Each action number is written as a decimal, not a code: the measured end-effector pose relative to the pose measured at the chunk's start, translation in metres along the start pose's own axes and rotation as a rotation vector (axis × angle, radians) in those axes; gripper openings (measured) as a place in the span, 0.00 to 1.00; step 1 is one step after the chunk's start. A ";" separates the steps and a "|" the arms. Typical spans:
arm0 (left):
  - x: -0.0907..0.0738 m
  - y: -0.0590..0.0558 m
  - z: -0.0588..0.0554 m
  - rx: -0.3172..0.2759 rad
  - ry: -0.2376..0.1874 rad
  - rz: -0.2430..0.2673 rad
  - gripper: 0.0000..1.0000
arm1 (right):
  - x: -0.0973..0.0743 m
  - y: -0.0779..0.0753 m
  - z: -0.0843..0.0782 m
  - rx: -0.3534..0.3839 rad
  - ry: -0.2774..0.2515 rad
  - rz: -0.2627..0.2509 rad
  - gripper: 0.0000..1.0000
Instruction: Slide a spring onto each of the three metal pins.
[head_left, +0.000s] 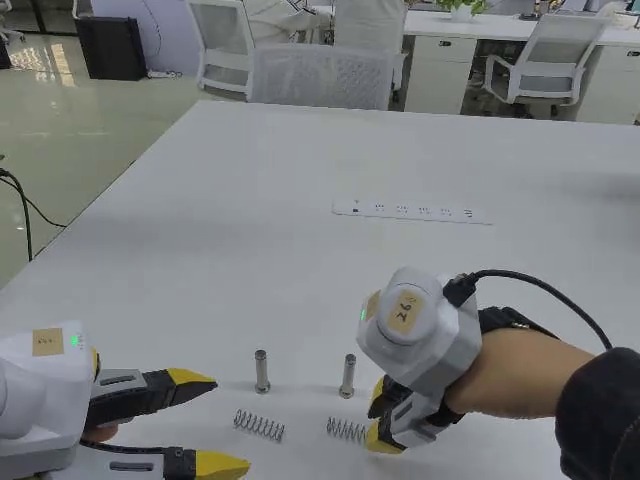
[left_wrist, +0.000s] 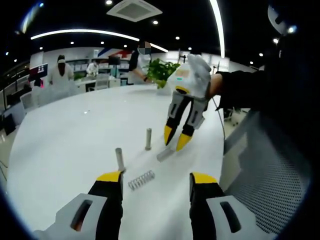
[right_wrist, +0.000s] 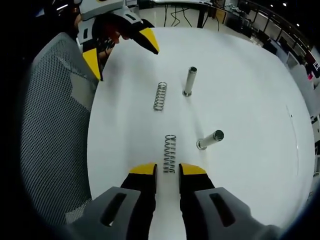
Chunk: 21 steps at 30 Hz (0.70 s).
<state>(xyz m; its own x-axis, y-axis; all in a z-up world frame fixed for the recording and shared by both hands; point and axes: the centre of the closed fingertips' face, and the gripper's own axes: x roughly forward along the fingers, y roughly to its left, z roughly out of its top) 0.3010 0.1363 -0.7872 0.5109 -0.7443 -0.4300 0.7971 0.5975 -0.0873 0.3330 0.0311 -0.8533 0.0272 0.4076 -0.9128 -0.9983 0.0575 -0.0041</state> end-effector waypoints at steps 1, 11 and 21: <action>0.000 0.000 0.000 0.000 0.000 0.000 0.48 | 0.001 0.000 0.000 0.000 0.001 0.000 0.14; -0.001 0.001 0.000 -0.002 0.000 0.001 0.47 | 0.008 -0.003 -0.004 0.010 0.020 0.000 0.13; 0.000 0.000 0.000 -0.004 0.002 -0.005 0.46 | 0.012 -0.003 -0.007 0.000 0.036 -0.008 0.09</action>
<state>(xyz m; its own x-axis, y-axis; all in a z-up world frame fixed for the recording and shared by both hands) 0.3011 0.1370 -0.7871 0.5059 -0.7468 -0.4316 0.7986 0.5946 -0.0928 0.3360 0.0296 -0.8671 0.0330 0.3743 -0.9267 -0.9981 0.0607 -0.0110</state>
